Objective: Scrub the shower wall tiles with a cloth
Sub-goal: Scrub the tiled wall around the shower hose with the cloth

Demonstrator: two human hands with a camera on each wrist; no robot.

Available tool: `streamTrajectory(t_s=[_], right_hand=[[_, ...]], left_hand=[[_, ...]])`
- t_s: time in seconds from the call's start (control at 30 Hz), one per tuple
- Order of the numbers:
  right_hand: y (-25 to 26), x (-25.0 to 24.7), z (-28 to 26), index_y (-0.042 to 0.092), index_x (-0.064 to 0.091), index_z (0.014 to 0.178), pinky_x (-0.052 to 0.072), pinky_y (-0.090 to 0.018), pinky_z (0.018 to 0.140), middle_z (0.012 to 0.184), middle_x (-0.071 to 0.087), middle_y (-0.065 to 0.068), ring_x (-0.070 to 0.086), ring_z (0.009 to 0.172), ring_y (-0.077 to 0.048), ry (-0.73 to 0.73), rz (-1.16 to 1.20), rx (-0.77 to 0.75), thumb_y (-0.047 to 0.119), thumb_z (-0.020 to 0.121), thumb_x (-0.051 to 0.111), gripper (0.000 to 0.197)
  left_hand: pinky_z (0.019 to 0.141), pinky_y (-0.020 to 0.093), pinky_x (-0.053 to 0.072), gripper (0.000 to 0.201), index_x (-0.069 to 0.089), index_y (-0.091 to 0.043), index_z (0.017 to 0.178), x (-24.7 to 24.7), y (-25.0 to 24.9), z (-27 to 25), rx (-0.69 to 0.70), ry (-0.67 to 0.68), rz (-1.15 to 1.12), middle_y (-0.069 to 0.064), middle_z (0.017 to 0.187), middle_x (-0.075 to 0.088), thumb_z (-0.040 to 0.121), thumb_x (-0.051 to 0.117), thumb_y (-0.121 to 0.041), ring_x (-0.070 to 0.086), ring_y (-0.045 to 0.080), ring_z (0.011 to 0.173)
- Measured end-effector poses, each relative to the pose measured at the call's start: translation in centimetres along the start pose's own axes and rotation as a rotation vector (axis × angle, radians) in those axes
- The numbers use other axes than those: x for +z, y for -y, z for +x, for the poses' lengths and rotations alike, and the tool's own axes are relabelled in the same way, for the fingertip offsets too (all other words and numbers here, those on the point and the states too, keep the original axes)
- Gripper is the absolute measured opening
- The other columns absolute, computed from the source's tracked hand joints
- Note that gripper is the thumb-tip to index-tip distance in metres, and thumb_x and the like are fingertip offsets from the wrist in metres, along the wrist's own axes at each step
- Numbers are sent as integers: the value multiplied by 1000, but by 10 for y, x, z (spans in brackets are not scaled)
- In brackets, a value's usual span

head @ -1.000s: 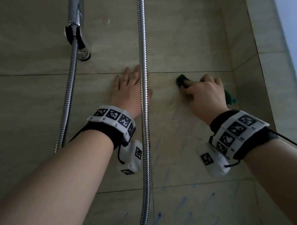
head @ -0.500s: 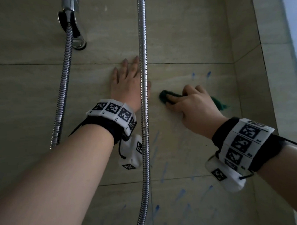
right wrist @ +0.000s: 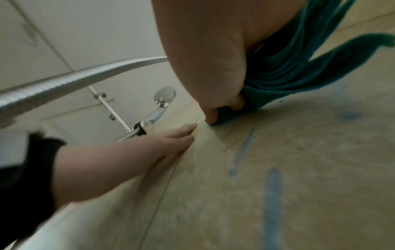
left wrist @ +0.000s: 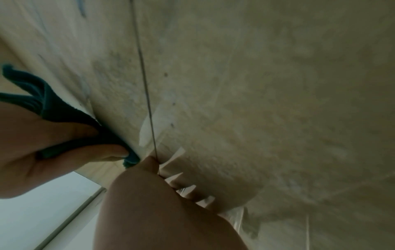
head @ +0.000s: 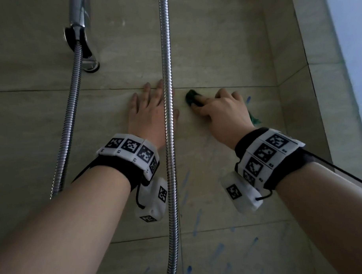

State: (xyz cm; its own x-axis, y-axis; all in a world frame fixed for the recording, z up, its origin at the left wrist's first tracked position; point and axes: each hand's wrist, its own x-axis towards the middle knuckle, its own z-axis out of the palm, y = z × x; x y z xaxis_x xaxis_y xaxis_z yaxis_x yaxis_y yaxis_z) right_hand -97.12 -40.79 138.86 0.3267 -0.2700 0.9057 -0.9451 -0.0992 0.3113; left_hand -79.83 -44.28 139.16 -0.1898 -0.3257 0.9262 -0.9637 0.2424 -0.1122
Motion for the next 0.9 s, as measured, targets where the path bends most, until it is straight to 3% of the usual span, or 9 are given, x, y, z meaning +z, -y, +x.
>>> streamTrajectory(t_s=[0.1,0.27,0.37,0.47,0.6,0.7,0.77,0.9], right_hand=[[-4,-1,9,38,43,139,26,-37,88,138,51,5,36,114,-28,14,7,131,10,96,33,53],[-38,-5,-2,23,57,127,29,-43,95,122,57,-12,37,120,-33,29,-32,468,11,95,36,40],[-47,-3,-9,16,61,119,29,-46,98,119,58,-16,37,122,-34,40,-37,656,12,95,37,35],[-27,-2,-1,13,62,114,29,-44,98,118,58,-14,36,122,-33,12,-22,595,11,95,38,31],[21,-1,14,25,59,125,28,-37,90,114,56,-9,37,114,-29,1,98,218,9,93,39,41],[25,-3,15,31,56,129,24,-35,84,114,60,-2,36,110,-27,-22,27,8,12,94,35,44],[5,-10,10,33,54,131,26,-36,88,115,57,-5,38,109,-28,0,8,61,16,97,35,43],[-53,-14,-16,30,58,129,29,-41,98,122,56,-15,40,117,-34,53,18,423,10,94,40,44]], left_hand=[[117,39,-10,61,0,-28,154,0,0,-1,8,-19,5,-8,161,-12,102,25,-46,-11,16,148],[118,41,-9,60,2,-27,155,-1,-1,-3,5,-23,-21,-7,161,-11,102,26,-43,-11,18,148],[119,42,-8,60,4,-27,155,-1,-3,-4,-2,-31,-20,-7,161,-11,102,27,-43,-12,19,148],[118,42,-10,60,3,-26,155,0,-3,-4,-3,-28,-33,-7,161,-11,102,27,-43,-12,18,147],[118,43,-9,61,0,-26,155,3,1,-1,11,-33,12,-6,161,-12,102,23,-45,-11,17,148],[119,44,-6,60,1,-28,154,5,1,-2,17,-48,40,-5,161,-9,101,22,-47,-9,18,148],[119,41,-7,61,4,-27,155,3,-1,-3,0,-58,-4,-7,161,-7,101,26,-46,-8,17,148],[119,42,-7,61,4,-25,155,0,-4,-4,-10,-48,-24,-7,161,-8,101,27,-44,-10,18,148]])
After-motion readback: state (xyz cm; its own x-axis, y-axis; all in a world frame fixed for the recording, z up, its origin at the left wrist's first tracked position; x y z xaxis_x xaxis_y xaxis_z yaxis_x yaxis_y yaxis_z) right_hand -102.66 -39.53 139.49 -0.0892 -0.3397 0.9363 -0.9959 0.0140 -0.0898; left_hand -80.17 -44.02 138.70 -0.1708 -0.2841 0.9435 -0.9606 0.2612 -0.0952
